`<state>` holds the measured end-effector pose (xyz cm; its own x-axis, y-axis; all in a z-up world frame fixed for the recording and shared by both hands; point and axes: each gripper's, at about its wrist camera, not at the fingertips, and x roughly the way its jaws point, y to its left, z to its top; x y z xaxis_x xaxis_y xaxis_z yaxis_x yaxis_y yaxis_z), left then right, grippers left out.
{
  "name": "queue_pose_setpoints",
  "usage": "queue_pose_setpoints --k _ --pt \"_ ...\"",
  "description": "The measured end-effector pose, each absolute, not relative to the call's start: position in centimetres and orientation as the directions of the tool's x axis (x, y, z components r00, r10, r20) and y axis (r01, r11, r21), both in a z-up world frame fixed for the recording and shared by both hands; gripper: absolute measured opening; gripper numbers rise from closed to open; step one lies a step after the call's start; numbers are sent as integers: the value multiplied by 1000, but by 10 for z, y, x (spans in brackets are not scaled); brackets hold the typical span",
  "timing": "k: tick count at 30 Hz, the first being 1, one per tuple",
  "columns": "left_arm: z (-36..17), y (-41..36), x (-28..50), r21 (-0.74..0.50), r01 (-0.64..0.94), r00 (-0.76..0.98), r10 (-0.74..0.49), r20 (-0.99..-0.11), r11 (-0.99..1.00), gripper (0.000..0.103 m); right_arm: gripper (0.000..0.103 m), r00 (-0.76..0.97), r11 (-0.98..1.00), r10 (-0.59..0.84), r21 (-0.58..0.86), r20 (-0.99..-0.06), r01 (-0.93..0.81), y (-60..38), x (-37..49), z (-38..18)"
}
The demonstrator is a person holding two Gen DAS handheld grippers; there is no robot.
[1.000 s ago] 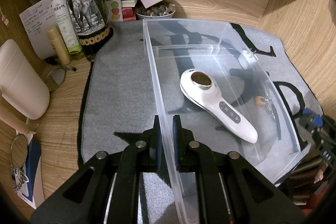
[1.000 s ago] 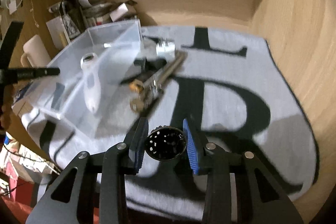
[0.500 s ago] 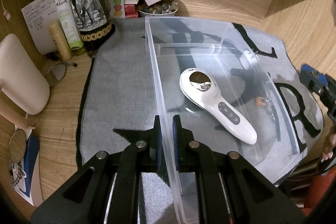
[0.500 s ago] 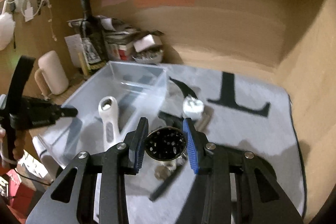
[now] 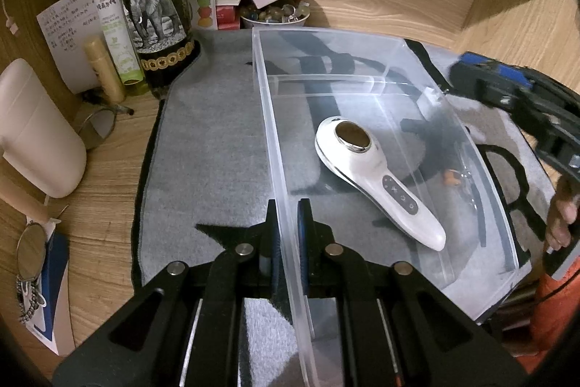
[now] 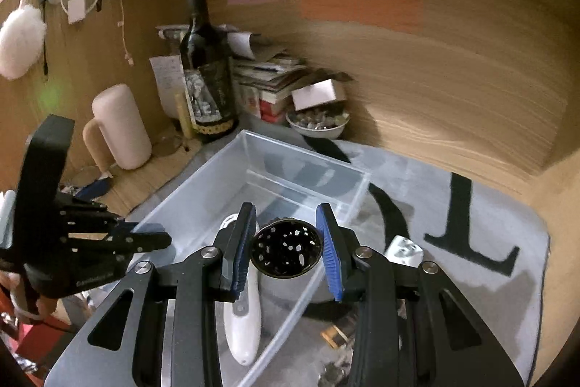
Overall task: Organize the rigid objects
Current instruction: 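Lower the black mesh object into the box and release it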
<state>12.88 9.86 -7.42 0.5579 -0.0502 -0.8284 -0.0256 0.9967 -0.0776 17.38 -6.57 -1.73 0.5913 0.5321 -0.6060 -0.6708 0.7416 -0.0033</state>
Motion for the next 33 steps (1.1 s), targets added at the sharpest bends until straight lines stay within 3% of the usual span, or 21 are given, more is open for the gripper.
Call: queue_pose_setpoints --k 12,19,33 --pt "-75 99 128 -79 -21 559 -54 -827 997 8 32 530 743 438 -41 -726 -669 -40 207 -55" --pt "-75 98 129 -81 -22 560 -55 -827 996 8 32 511 719 417 -71 -752 -691 -29 204 -62" --pt "-74 99 128 -80 -27 560 -51 -827 996 8 43 542 714 453 -77 -708 -696 -40 187 -38"
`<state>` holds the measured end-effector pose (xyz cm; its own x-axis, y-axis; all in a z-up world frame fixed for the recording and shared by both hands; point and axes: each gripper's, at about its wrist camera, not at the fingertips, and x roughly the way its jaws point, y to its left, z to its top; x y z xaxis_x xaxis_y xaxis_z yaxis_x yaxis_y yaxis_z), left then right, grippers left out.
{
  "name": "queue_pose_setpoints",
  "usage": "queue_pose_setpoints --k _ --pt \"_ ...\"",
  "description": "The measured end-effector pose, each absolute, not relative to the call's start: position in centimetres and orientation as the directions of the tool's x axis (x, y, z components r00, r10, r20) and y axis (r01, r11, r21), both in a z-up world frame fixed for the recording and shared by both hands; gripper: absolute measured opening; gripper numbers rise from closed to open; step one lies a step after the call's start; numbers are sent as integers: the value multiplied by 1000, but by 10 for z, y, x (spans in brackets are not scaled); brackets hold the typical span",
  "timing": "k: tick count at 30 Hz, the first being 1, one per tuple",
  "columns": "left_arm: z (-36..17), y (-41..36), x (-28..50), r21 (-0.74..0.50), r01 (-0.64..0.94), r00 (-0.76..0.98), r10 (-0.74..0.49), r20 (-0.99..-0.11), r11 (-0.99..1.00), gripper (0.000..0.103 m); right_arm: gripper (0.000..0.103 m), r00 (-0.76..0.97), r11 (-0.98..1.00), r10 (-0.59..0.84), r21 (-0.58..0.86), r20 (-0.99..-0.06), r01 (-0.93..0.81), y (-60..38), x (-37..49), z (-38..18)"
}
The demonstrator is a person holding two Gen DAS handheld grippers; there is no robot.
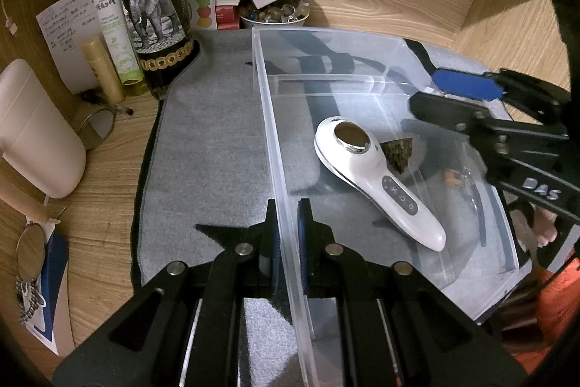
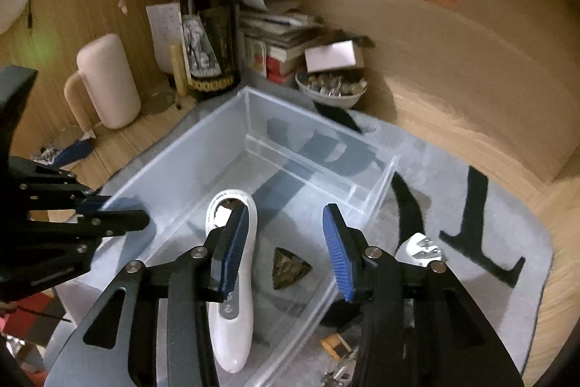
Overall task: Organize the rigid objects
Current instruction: 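Lower the black mesh object into the box and release it, then grasp the silver metal pen with the right tool and lift it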
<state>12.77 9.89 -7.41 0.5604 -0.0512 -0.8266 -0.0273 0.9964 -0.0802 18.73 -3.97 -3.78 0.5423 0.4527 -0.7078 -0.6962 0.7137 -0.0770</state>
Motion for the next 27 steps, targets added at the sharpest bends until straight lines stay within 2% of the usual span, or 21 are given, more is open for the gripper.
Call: queue_pose_setpoints --k 2,12,16,27 --pt "-74 99 127 -79 -30 562 -49 -826 996 8 48 555 717 462 -77 -692 -692 -45 184 -32" --pt "-75 99 127 -85 -38 566 -48 -823 996 8 48 613 754 462 -80 -641 -652 -84 173 -12" --pt "-75 99 127 -83 -38 565 -47 -824 996 8 55 631 775 448 -77 -633 -628 -100 170 -13" --pt "-75 98 126 -79 -38 566 -44 -823 996 8 56 643 838 366 -62 -673 -542 -145 166 -41"
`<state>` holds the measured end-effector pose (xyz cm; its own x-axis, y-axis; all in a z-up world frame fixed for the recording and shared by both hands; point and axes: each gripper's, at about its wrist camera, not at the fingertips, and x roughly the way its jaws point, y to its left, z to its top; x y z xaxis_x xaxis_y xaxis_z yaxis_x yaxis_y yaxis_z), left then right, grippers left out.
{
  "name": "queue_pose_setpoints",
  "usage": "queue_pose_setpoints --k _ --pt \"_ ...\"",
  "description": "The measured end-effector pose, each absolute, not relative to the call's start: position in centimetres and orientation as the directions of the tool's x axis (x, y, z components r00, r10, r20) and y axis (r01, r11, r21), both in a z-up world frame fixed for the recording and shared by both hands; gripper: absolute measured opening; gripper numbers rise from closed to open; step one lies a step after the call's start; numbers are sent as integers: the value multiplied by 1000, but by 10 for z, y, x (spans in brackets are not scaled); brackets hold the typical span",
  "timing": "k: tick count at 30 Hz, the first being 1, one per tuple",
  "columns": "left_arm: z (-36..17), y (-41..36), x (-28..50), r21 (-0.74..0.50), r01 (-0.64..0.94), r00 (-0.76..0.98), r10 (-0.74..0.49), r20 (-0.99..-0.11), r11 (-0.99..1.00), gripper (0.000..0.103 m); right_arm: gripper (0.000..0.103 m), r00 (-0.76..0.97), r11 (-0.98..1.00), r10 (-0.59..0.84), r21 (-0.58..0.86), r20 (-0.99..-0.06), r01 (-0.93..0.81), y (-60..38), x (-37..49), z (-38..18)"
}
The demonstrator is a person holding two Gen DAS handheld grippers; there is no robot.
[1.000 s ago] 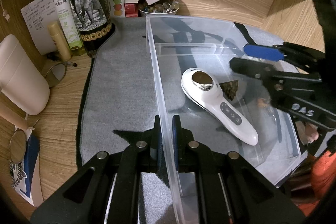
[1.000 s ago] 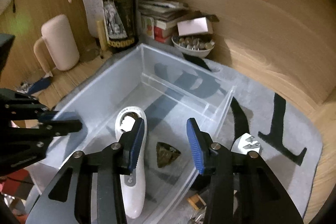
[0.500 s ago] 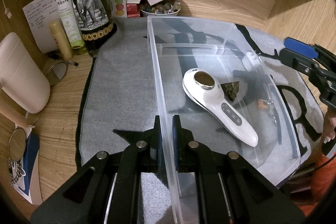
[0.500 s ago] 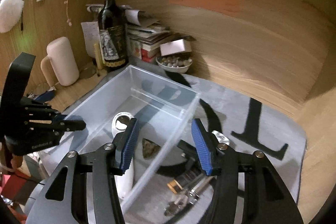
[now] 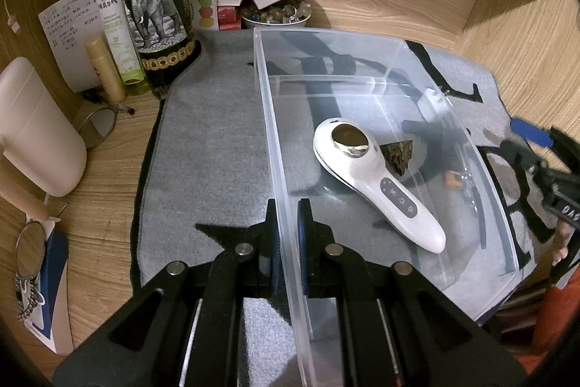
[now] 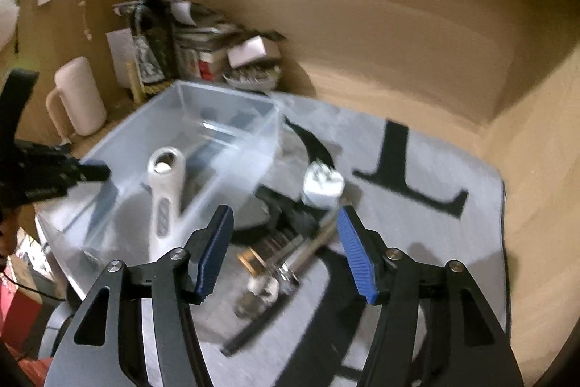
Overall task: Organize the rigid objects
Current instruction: 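Grasp the silver metal pen with the right tool and lift it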
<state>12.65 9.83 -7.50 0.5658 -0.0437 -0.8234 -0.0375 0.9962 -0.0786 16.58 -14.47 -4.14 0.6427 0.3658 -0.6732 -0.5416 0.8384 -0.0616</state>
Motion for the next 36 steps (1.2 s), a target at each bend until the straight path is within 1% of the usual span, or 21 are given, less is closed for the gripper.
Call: queue_pose_setpoints --k 6,9,17,18,19,21,22,23,25,26,29,36 --pt "-75 98 126 -78 -37 566 -44 -823 996 8 56 576 867 341 11 -743 -499 -165 170 -78" --pt "-75 98 127 -77 -37 566 -43 -823 996 8 56 556 877 328 28 -763 -479 -168 173 -92" --pt "-75 97 126 -78 -38 567 -43 -823 996 8 55 556 890 310 29 -772 -456 -156 199 -95" --pt "-75 97 126 -78 -38 567 -43 -823 996 8 54 554 890 306 25 -774 -456 -155 203 -96" --pt "-75 97 126 -77 -38 567 -42 -822 996 8 50 554 890 301 20 -776 -456 -154 206 -96" --pt "-75 96 126 -74 -37 568 -40 -822 997 8 39 544 895 292 25 -787 -445 -155 216 -99" --pt "-75 96 126 -72 -36 569 -39 -821 997 8 32 530 896 294 35 -796 -443 -157 222 -102" --pt "-75 95 126 -68 -34 570 -36 -821 997 8 26 524 899 289 39 -801 -435 -158 226 -104" --pt "-75 94 125 -62 -32 573 -33 -819 998 8 22 531 904 287 42 -797 -426 -162 230 -104" --pt "-75 94 125 -61 -32 573 -32 -819 998 8 18 532 905 287 43 -796 -424 -163 230 -103" --pt "-75 94 125 -64 -32 572 -34 -819 997 8 14 552 910 274 27 -787 -413 -164 230 -102" --pt "-75 92 124 -62 -32 573 -33 -819 998 8 14 619 922 280 27 -733 -386 -177 219 -77"
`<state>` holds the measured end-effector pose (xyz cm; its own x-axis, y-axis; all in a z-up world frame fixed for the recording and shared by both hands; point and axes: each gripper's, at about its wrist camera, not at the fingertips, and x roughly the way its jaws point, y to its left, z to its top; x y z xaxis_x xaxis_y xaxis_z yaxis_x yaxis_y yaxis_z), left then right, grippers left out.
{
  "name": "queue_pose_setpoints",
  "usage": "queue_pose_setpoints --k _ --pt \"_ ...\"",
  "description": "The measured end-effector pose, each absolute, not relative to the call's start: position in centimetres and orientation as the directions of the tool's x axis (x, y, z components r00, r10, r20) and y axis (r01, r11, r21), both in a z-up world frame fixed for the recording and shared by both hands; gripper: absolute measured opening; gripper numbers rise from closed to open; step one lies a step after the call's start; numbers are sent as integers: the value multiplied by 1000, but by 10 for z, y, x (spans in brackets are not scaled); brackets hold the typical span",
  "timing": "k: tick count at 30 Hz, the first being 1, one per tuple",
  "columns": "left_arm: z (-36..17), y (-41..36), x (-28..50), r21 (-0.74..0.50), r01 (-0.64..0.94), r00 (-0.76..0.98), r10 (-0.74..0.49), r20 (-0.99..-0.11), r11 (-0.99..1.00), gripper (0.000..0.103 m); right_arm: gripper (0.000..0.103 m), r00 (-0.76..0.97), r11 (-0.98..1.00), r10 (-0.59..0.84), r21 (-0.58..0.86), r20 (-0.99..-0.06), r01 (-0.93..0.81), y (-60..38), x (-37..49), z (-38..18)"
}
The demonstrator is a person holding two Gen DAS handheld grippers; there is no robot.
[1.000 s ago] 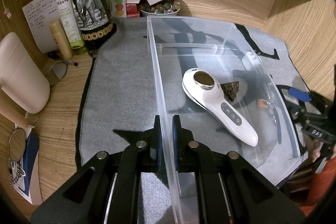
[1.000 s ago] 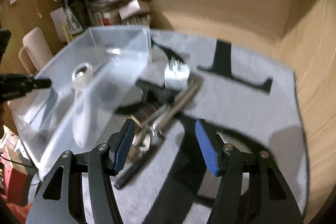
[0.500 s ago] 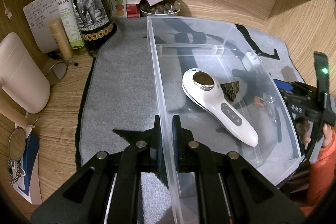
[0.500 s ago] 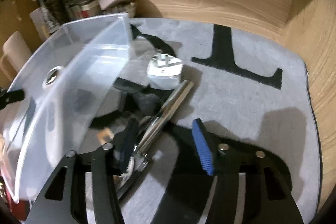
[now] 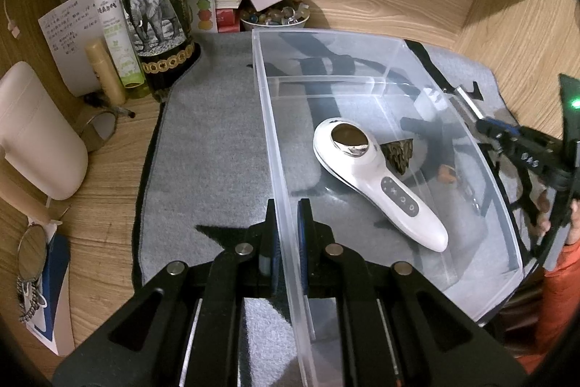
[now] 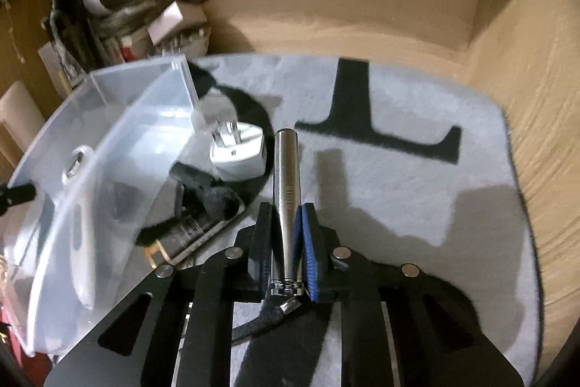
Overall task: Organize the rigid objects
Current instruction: 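Grasp the silver metal pen with the right tool and lift it, then carry the silver pen into the box beside the white device and release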
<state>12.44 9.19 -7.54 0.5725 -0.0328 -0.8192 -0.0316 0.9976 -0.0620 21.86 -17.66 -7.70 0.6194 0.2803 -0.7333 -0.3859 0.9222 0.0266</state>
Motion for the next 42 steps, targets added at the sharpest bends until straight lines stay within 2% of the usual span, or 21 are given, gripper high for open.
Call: queue_pose_setpoints --k 15,25,32,42 --pt "-76 94 124 -66 -32 577 -36 -816 997 8 14 720 865 428 15 -546 -502 -146 178 11" --pt "-76 94 124 -66 -31 578 -36 -815 997 8 14 673 777 546 2 -498 -629 -88 166 30" --pt "-76 94 124 -66 -31 577 -36 -816 997 8 14 625 737 574 1 -529 -676 -61 163 18" --pt "-76 95 124 -70 -28 579 -41 -814 997 8 14 552 735 508 -1 -661 -678 -36 183 -32"
